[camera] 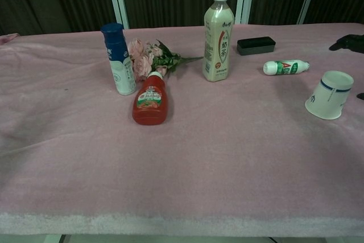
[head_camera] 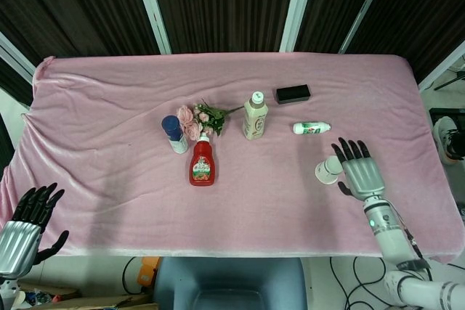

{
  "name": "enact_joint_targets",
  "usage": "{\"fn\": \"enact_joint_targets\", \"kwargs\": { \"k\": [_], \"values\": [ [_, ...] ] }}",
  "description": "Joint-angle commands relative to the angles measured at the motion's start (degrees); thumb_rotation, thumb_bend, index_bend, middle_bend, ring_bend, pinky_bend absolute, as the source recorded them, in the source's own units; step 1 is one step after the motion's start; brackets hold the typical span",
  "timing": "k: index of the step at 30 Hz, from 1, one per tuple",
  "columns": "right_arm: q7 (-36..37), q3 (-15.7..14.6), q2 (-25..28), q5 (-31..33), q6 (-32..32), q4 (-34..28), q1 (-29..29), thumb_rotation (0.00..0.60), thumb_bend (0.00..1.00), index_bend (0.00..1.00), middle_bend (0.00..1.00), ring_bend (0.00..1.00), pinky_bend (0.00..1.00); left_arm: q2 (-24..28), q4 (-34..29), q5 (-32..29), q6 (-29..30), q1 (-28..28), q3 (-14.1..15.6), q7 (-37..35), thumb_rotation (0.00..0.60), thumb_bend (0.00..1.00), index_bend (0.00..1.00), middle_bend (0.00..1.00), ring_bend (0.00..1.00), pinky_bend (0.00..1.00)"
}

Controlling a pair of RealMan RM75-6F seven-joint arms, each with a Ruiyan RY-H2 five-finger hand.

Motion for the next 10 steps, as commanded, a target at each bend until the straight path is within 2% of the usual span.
{"fn": "enact_joint_targets", "kwargs": {
  "k": [1,3,5,7,10],
  "values": [
    [7.4,-8.14,4.91,-14.17,17.37,-3.9,-12.58,0.6,0.4,0.0,0.0,0.0,0.0,0.06,0.23,0.13,0.66,0.26,-0.1,-0.47,0.6,0.33,0.0,0.0,0.0,0.05],
    [12.15,-11.28,3.81,-20.21,25.68,-0.06,-18.35,0.6,0.4,0.0,0.0,0.0,0.0,0.03,0.38,-0.06,0.59,0.25,-0.18,-0.53,0.6,0.33,0.0,0.0,0.0,0.05],
    [17.92,-12.25,2.31,-22.81,29.92,3.65,-21.56,0.6,0.4,0.0,0.0,0.0,0.0,0.0,0.38,-0.27,0.21,0.15,-0.19,-0.43,0.6,0.33,0.0,0.0,0.0,0.05],
    [20.63,-13.12,2.65,-24.49,30.47,5.46,-22.7,0.6,0.4,0.0,0.0,0.0,0.0,0.01,0.2,-0.31,-0.24,-0.02,-0.14,-0.22,0.6,0.33,0.0,0.0,0.0,0.05],
    [21.77,-12.0,2.62,-25.7,31.76,6.94,-23.29,0.6,0.4,0.0,0.0,0.0,0.0,-0.21,0.01,0.02,-0.34,-0.12,-0.11,0.76,0.6,0.33,0.0,0.0,0.0,0.05]
  ]
}}
